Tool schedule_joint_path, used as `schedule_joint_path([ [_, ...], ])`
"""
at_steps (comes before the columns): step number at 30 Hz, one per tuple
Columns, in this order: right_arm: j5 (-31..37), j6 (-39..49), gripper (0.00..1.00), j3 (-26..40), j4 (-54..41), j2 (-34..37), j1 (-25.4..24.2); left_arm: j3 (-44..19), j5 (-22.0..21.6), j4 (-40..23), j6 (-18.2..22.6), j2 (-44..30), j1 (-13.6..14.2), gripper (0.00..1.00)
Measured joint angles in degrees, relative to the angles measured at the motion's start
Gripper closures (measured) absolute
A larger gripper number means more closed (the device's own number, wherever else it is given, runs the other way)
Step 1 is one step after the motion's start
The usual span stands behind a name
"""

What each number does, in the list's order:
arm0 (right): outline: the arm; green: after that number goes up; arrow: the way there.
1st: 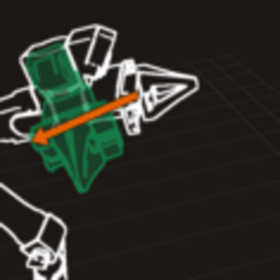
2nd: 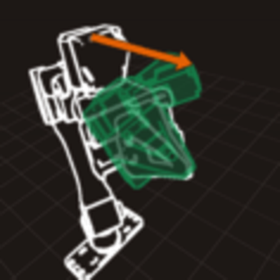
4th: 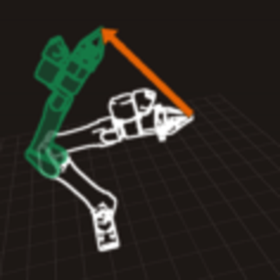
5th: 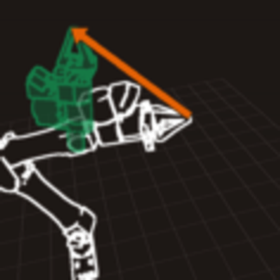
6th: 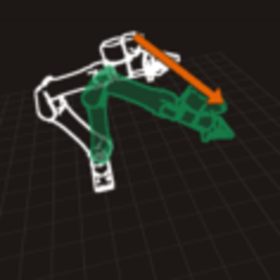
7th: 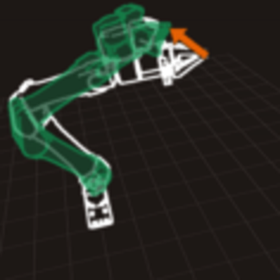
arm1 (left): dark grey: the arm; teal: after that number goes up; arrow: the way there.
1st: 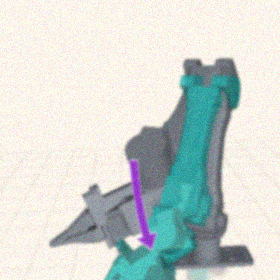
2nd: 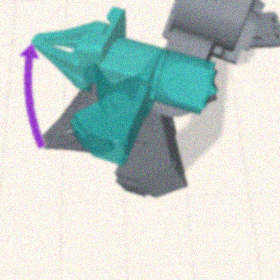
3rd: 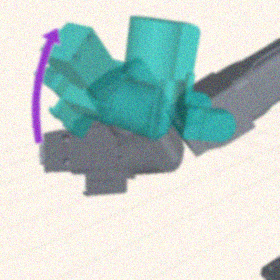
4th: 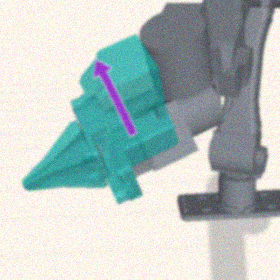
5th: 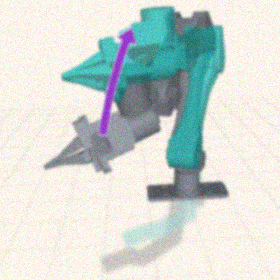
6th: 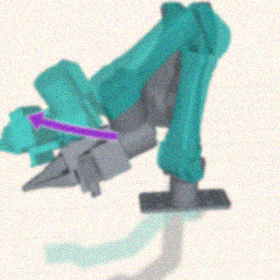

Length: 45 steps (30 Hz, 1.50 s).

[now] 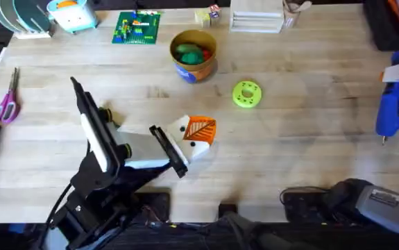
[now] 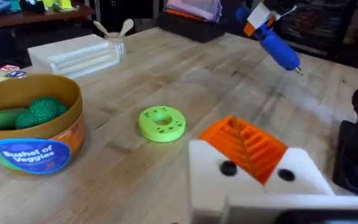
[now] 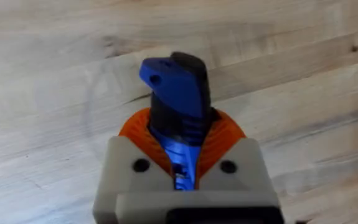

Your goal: Pick up the gripper from the table and insert it into the empty holder that is missing its gripper. Then pick up a screw, insert it into the mounting hole, and use the screwdriver to tighten it. Finally, clean up the table by picking up the vegetable and placing it into the bucket.

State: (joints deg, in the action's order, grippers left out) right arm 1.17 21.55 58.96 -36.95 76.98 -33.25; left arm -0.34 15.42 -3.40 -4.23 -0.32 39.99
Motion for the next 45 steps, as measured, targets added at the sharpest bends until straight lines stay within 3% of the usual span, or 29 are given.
schedule_joint_path([
  [6, -0.68, -4.13, 0.889, 0.0, -0.31, -11.3, 0.0, 0.0, 0.0, 0.0, 0.0, 0.0, 0.0, 0.99],
  [14, -7.69, -9.77, 0.894, -0.03, -0.33, -26.09, 0.35, 0.0, 0.0, 0.0, -0.02, 0.0, 0.0, 0.99],
  [21, -13.25, -15.47, 0.896, -4.19, 6.63, -39.46, 5.68, 0.0, 0.0, 0.0, -0.02, 0.0, 0.0, 0.99],
  [22, -14.99, -18.96, 0.899, -8.05, 12.4, -45.82, 9.6, 0.0, 0.0, 0.0, -0.02, 0.0, 0.0, 0.99],
  [30, -21.69, -26.7, 0.903, -19.55, 31.0, -55.17, 23.47, 0.0, 0.0, 0.0, 0.0, 0.0, 0.0, 0.99],
  [38, -22.71, -31.71, 0.905, -29.91, 52.15, -53.23, 41.02, 0.0, 0.0, 0.0, -0.01, 0.01, 0.0, 0.99],
  [45, -23.11, -32.54, 0.907, -31.35, 69.67, -44.35, 54.66, 0.0, 0.0, 0.0, -0.02, 0.0, 0.0, 0.99],
])
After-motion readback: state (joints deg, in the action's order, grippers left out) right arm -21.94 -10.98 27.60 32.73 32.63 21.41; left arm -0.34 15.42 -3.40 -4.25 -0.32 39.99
